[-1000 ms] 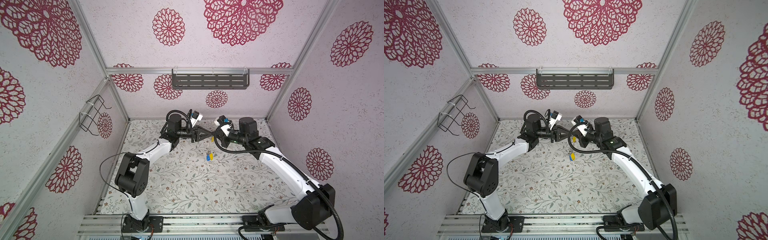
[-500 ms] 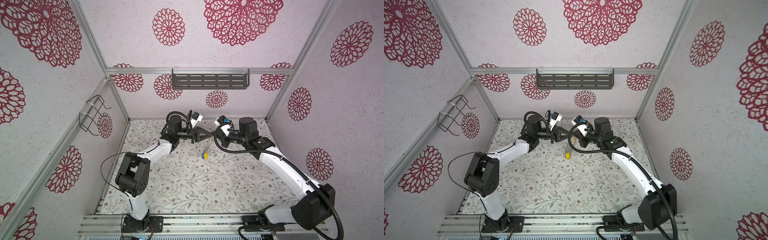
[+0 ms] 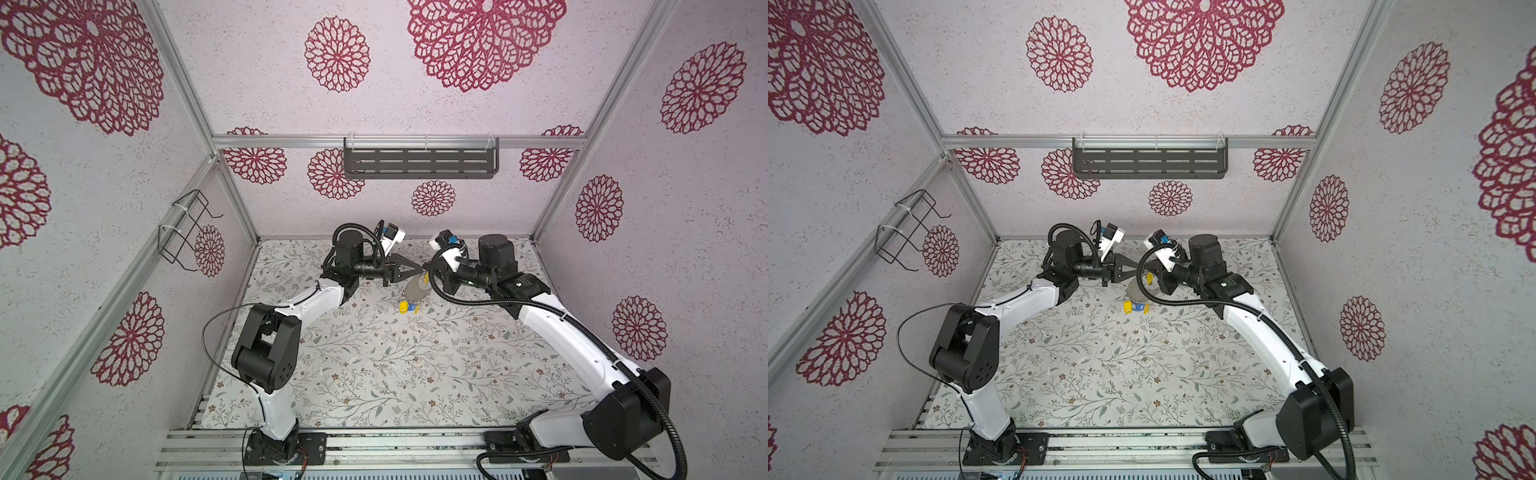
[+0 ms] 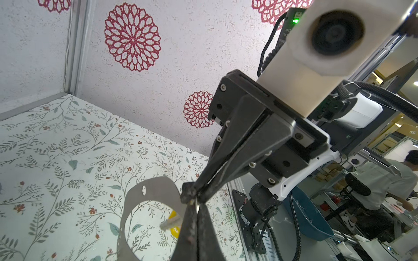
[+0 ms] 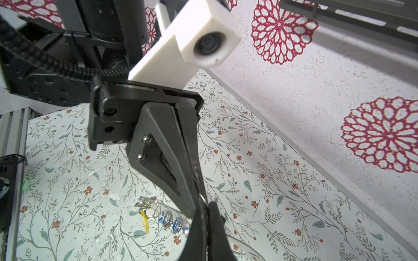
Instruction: Remove the keys from the keyring
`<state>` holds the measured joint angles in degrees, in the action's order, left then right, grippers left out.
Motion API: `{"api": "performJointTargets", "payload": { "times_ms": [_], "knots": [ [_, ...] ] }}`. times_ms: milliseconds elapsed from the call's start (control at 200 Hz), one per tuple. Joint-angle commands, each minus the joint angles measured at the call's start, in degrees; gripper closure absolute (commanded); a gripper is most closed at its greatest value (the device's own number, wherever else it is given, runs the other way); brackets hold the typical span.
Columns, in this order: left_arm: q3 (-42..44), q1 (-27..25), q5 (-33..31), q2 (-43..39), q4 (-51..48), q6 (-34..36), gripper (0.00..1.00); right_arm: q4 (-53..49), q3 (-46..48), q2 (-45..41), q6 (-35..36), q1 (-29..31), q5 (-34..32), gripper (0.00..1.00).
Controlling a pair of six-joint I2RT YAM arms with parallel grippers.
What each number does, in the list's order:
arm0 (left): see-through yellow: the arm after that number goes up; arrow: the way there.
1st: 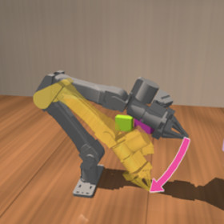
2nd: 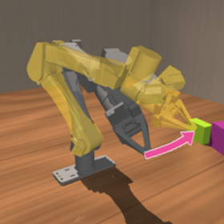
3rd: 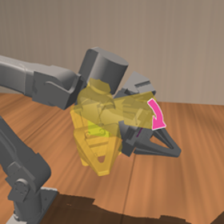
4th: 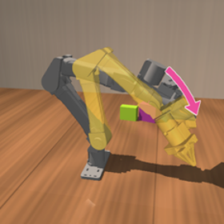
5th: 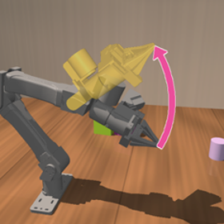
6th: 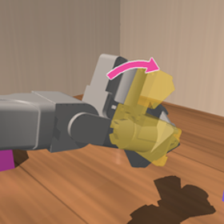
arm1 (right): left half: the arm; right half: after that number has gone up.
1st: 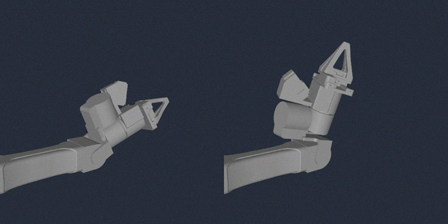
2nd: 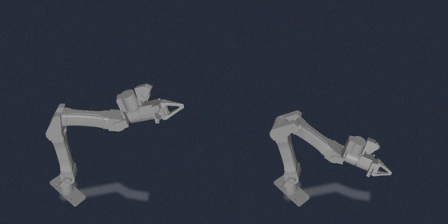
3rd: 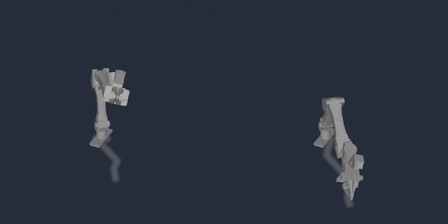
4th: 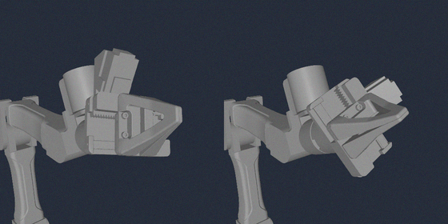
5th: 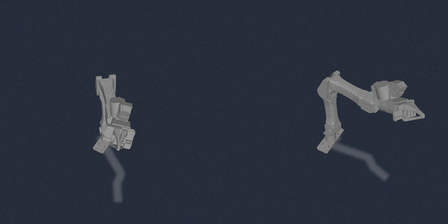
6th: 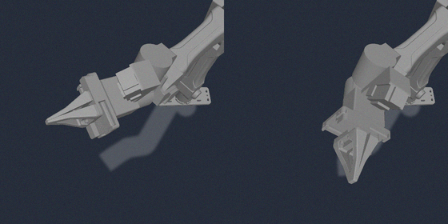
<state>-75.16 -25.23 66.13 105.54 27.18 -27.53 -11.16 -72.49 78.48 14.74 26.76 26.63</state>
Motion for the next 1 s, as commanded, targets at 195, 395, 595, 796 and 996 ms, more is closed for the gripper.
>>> {"api": "performJointTargets", "payload": {
  "times_ms": [195,395,595,796,996],
  "knots": [
    [-1.0,0.3,0.7,-1.0,9.7,-8.1,1.0,14.1,11.2,-11.3,-11.6,-7.1,3.5,0.52],
    [-2.0,0.3,0.7,-0.6,14.0,-13.0,1.0,13.6,10.4,-7.4,-11.7,-6.8,7.3,0.39],
    [-2.8,0.1,0.2,-0.6,13.9,-14.0,1.0,13.3,6.5,-3.2,-9.2,-4.5,4.9,0.34],
    [-3.0,0.1,0.3,-0.6,13.0,-14.1,1.0,11.9,2.1,0.2,-6.1,-1.0,-0.7,0.32],
    [-3.0,0.3,0.6,-1.1,12.0,-13.4,1.0,9.9,0.5,0.6,-3.8,0.0,-6.1,0.4]
  ]
}}
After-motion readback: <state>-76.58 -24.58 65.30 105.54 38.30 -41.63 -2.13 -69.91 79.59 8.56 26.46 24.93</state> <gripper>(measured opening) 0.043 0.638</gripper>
